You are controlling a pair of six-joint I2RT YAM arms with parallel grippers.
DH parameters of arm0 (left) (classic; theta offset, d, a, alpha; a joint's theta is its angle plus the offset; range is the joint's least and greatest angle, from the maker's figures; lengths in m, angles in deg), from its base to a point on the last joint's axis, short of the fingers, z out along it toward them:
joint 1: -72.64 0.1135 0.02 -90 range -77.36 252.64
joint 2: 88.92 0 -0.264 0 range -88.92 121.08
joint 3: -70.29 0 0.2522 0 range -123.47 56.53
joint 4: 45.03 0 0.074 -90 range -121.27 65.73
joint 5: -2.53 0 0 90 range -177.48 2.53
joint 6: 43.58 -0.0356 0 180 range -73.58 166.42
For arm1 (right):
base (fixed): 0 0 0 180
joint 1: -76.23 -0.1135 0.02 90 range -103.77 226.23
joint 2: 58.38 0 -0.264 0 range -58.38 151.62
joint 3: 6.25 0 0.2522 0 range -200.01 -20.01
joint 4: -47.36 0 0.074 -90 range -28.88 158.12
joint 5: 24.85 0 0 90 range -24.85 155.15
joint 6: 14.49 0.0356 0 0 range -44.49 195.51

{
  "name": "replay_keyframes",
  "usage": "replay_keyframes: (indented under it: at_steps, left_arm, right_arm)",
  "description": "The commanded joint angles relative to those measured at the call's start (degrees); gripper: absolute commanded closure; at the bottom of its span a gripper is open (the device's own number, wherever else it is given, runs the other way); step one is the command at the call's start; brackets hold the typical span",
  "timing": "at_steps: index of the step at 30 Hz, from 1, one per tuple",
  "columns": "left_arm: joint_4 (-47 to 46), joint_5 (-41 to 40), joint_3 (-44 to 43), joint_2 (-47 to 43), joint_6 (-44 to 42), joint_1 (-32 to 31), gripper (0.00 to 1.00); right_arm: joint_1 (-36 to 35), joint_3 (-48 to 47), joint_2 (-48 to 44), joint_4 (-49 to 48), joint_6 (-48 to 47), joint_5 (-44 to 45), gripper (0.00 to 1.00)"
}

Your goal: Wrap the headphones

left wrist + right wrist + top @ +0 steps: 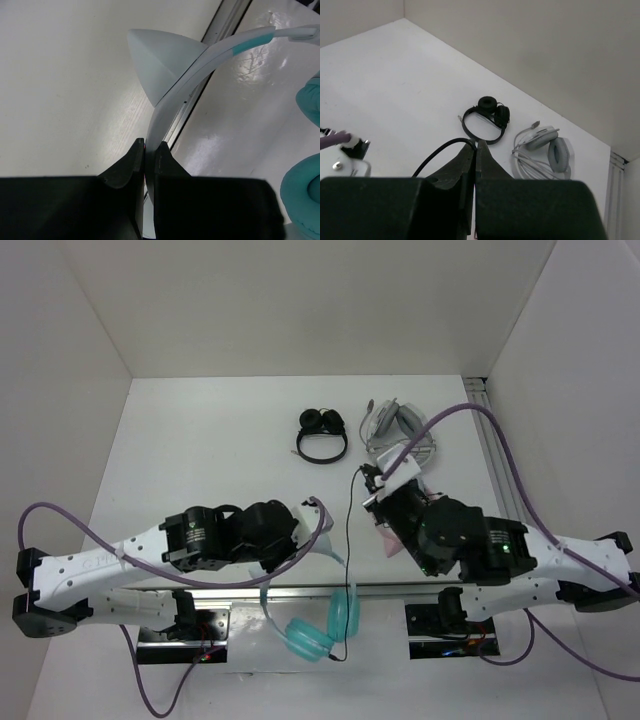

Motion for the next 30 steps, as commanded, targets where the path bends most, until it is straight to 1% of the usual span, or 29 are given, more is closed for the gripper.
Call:
replay_keyframes:
  at_steps: [1, 2, 5, 7, 8, 10, 12, 14, 15, 19, 20, 21, 23, 27, 30]
  left_arm:
    - [-6.37, 6.52, -1.12, -2.61, -1.09, -0.10, 0.98]
    - [-6.90, 6.52, -1.12, -3.14, -1.09, -0.10, 0.97]
    - [-7.43, 6.52, -2.52, -4.20, -1.09, -0.10, 0.97]
    - [-7.43, 5.91, -3.31, -4.20, -1.09, -0.10, 0.96]
    - [-6.91, 5.30, -4.01, -3.60, -0.40, -0.10, 0.96]
    - [-6.91, 5.29, -4.54, -3.06, -0.39, -0.10, 0.96]
    - [-6.91, 6.60, -4.55, -3.58, -0.39, -0.10, 0.96]
    - [-7.43, 7.31, -4.55, -4.55, 0.13, -0.10, 0.96]
    - [-8.13, 7.31, -4.55, -5.16, 0.14, -0.10, 0.96]
    - [-10.07, 6.43, -4.55, -10.16, 0.67, -0.10, 0.96]
    - [-10.85, 6.43, -4.55, -11.22, 0.67, -0.10, 0.97]
    - [-11.56, 8.26, -4.55, -12.11, 0.67, -0.10, 0.97]
    - [-12.88, 9.50, -4.55, -13.34, 0.67, -0.10, 0.97]
    - [-11.66, 10.04, -7.53, -11.94, 0.67, -0.10, 0.97]
    - [-12.61, 10.56, -7.54, -11.32, 0.67, -0.10, 0.97]
  right_arm:
    - [5.73, 1.66, 2.74, -2.24, 4.41, -5.02, 1.00]
    - [7.32, 2.28, 3.45, -1.53, 5.56, -7.64, 1.00]
    - [13.48, 3.51, 6.79, 0.57, 9.43, -11.08, 1.00]
    - [16.29, 3.51, 8.55, -0.11, 11.27, -11.10, 1.00]
    - [19.00, 4.03, 8.56, -0.82, 13.02, -11.62, 1.00]
    - [22.00, 3.43, 9.95, -1.53, 15.66, -9.17, 1.00]
    - [26.38, 1.07, 11.88, 1.18, 18.73, -9.68, 1.00]
    - [28.77, 0.52, 12.42, 1.89, 19.54, -12.49, 1.00]
    - [30.61, 0.52, 12.42, 1.29, 19.54, -15.55, 1.00]
    - [32.65, 5.79, 10.23, -1.87, 20.07, -21.10, 1.00]
    - [34.13, 6.67, 9.62, -2.66, 19.29, -23.12, 1.00]
    - [34.15, 7.63, 9.61, -3.63, 19.28, -26.70, 1.00]
    - [34.85, 8.87, 9.61, -4.24, 18.76, -30.15, 1.00]
    - [35.55, 9.40, 9.61, -5.39, 18.06, -36.04, 1.00]
    - [35.55, 9.40, 10.13, -5.39, 17.53, -38.95, 1.00]
